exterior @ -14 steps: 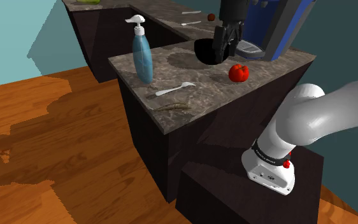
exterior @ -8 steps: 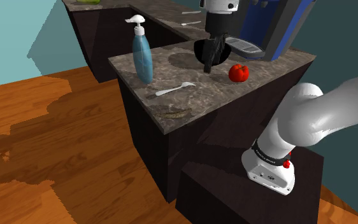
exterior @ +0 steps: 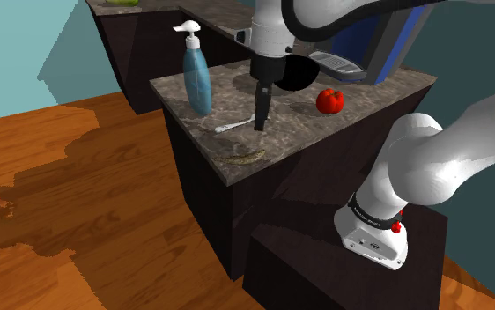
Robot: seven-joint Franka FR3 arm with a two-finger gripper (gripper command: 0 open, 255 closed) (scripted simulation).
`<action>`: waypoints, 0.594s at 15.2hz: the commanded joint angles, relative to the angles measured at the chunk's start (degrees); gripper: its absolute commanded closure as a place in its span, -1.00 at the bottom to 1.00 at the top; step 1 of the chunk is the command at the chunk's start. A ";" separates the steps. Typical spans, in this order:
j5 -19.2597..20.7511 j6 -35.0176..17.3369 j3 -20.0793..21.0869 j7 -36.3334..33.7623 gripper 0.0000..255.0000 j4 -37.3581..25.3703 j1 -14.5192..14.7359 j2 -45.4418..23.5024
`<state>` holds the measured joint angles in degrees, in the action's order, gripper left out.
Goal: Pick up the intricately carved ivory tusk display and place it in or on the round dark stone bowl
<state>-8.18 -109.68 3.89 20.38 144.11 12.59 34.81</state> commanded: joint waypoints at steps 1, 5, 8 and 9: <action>-0.81 -4.66 0.74 3.87 -1.00 0.86 2.41 -2.10; -1.98 -11.61 1.68 9.36 -1.00 2.52 5.66 -5.32; -2.29 -14.25 1.96 9.46 -1.00 3.99 5.83 -6.47; -2.39 -15.15 2.05 9.49 -1.00 4.46 5.89 -6.89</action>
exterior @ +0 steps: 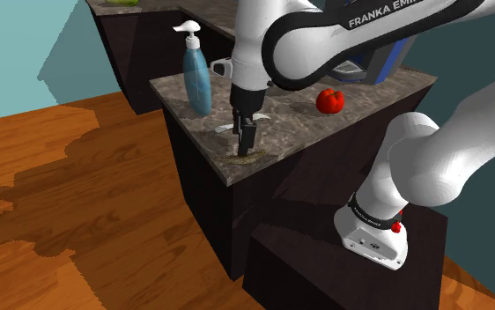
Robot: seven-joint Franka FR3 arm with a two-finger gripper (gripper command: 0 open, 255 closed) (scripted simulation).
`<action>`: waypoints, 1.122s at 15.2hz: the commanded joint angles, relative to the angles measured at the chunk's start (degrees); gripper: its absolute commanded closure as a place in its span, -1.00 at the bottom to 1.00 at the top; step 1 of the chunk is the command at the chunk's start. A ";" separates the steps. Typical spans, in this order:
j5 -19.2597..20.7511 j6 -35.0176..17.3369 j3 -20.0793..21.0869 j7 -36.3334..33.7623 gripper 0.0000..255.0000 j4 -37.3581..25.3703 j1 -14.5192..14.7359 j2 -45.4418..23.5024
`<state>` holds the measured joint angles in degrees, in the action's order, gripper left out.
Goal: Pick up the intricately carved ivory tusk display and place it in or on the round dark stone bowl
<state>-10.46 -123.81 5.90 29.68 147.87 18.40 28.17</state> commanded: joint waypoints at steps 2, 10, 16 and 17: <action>-0.33 -2.82 0.23 0.25 -1.00 1.59 0.19 -1.15; -0.39 -3.32 0.28 0.27 -1.00 1.83 0.23 -1.42; -0.38 -3.33 0.26 0.31 1.00 1.73 0.21 -1.53; -0.37 -3.34 0.26 0.30 1.00 1.65 0.20 -1.62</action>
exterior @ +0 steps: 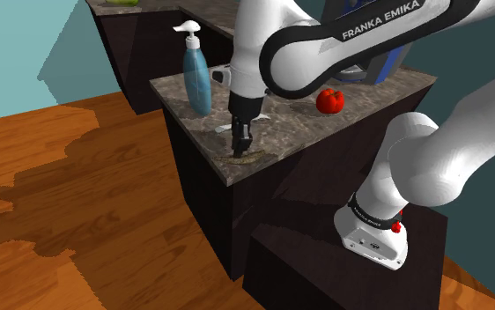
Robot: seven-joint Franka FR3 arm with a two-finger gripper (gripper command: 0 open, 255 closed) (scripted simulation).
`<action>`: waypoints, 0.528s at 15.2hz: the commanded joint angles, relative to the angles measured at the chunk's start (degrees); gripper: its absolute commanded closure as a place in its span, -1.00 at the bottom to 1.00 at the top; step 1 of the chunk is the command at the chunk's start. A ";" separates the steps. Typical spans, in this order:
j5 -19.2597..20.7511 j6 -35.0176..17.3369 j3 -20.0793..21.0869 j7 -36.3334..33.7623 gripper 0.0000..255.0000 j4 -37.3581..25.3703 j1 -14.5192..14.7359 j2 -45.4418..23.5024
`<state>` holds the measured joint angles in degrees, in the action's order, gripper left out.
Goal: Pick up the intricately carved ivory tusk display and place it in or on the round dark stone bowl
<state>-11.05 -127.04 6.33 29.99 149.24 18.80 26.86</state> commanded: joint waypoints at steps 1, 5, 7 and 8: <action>0.24 -0.22 -0.19 0.04 1.00 0.28 -0.22 -0.43; 0.18 -0.13 -0.13 -0.01 -1.00 0.32 -0.17 -0.20; 3.15 15.30 2.60 -7.91 -1.00 -14.13 -1.50 -10.36; 3.94 20.38 3.23 -10.38 -1.00 -19.25 -1.67 -14.23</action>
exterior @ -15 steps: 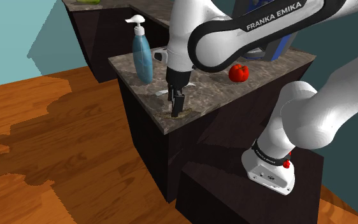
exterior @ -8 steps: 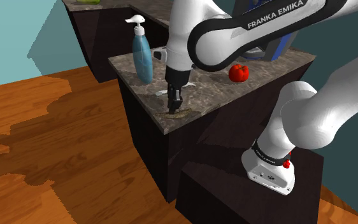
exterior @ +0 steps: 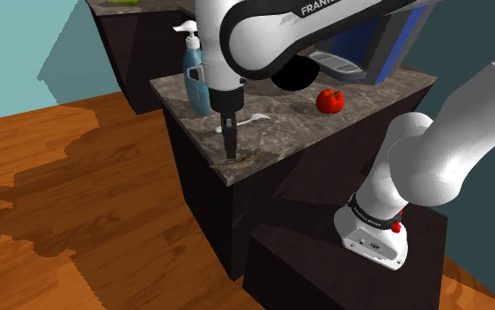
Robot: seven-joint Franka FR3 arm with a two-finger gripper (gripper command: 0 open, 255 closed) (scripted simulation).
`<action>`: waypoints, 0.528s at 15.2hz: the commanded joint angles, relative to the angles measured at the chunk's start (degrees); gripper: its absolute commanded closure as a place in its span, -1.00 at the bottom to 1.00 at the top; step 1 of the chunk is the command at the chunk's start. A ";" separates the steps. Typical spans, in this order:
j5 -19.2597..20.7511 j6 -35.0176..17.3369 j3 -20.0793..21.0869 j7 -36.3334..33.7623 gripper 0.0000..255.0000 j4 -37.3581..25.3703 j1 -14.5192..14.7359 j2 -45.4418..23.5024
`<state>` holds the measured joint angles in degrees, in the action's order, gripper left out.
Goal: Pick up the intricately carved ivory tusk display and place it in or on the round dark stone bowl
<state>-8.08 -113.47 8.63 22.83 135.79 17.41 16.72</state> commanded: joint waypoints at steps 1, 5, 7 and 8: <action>0.94 6.02 0.87 -3.22 -1.00 -5.12 -0.13 -4.18; 0.76 2.87 1.07 -3.19 -1.00 -2.44 0.06 -4.65; 0.67 1.27 1.19 -3.17 -1.00 -1.18 0.14 -4.99; 0.64 0.81 1.22 -3.17 -1.00 -0.81 0.16 -5.08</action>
<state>-7.45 -112.08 9.80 19.70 134.74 17.56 11.99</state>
